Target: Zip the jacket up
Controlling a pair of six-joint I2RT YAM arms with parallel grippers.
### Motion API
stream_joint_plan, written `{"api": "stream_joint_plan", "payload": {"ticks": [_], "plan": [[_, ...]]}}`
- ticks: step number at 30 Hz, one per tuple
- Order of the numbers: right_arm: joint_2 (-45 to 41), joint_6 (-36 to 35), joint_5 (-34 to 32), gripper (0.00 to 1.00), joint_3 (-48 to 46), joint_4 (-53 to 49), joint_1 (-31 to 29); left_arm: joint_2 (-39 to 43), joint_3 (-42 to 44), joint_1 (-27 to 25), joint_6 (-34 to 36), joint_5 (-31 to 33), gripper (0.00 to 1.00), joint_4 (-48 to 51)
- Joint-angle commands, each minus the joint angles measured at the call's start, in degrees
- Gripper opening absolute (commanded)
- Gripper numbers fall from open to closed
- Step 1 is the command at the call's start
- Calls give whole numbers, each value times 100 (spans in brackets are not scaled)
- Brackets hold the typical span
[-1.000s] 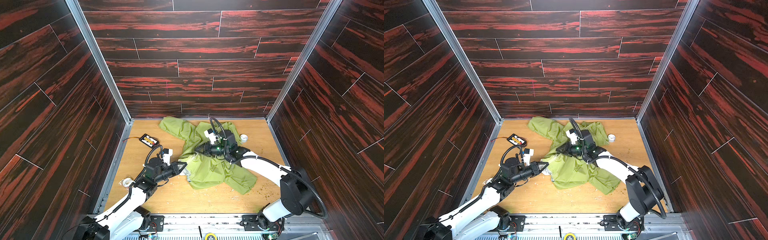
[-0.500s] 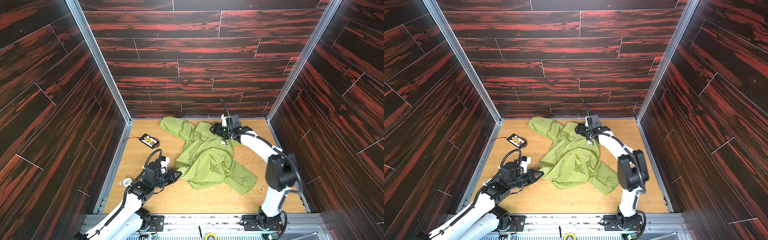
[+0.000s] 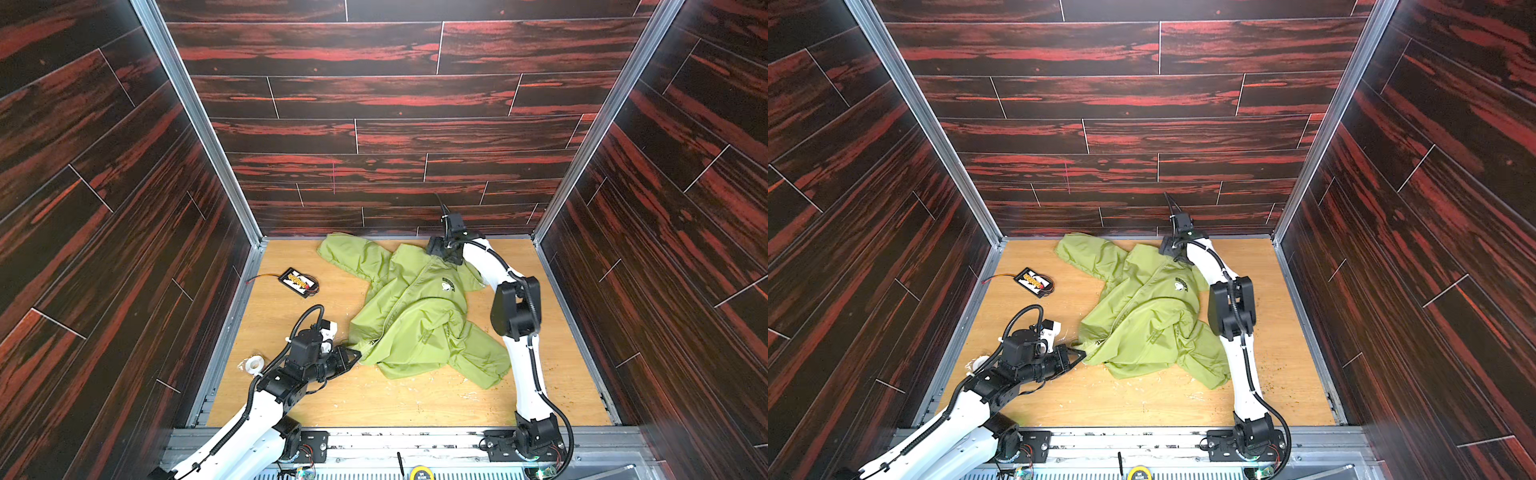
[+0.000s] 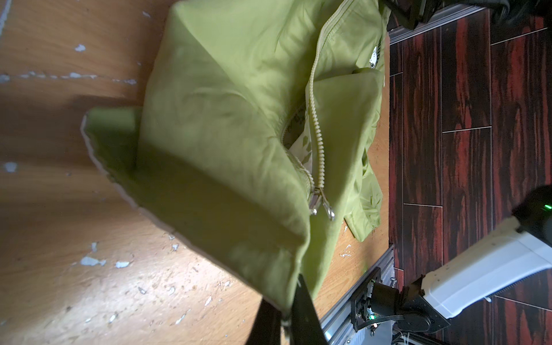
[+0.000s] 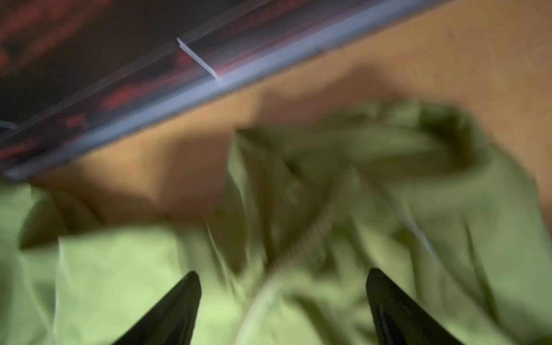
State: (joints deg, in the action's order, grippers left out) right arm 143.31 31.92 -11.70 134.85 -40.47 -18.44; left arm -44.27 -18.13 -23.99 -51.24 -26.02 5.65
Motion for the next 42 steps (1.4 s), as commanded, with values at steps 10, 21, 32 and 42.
{"api": "stream_joint_plan", "payload": {"ticks": [10,21,32,42], "plan": [[1621,29,598,85,1320,-1055,-2,-170,37,43,-79,-167,0,-399],[957,-67,1583,0,1053,-207,82,254,-230,154,253,460,0,467],[-1470,-435,2233,0,707,60,682,-859,-1668,1014,1229,1262,0,870],[-3006,227,3692,0,-420,1512,2063,-3263,-4858,1322,2341,1415,0,761]]}}
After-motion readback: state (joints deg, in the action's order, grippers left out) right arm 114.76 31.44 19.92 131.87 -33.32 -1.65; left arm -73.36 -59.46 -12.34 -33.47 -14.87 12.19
